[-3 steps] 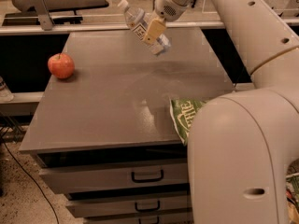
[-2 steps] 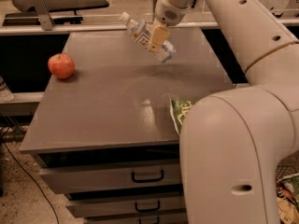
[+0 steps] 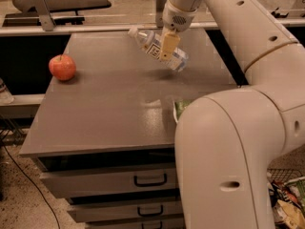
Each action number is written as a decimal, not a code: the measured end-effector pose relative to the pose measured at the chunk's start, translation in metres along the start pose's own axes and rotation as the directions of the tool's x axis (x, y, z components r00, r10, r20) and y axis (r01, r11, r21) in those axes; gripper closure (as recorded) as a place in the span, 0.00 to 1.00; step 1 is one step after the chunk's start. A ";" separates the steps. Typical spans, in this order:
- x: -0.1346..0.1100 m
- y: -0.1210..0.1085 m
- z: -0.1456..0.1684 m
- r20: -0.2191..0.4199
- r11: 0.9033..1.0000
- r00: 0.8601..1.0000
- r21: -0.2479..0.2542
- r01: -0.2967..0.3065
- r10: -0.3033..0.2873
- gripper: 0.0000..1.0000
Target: Knock blue plastic bottle over
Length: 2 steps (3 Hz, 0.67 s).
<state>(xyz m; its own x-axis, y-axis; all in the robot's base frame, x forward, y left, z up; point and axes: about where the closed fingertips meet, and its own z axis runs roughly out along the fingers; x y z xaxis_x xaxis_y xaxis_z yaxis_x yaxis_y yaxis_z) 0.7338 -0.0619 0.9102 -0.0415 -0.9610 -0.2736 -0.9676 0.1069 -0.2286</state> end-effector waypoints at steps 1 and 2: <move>0.002 0.005 0.010 -0.002 0.999 1.000 -0.035 0.011 -0.011 0.38; 0.002 0.010 0.020 0.007 0.998 1.000 -0.065 0.016 -0.016 0.15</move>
Offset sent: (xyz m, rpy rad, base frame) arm -0.0230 -0.0005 -0.0288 -0.0028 0.1314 0.0579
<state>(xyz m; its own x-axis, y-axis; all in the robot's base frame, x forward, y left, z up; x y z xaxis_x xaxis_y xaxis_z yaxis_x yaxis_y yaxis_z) 0.7284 -0.0575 0.8889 -0.0248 -0.9607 -0.2764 -0.9823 0.0748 -0.1718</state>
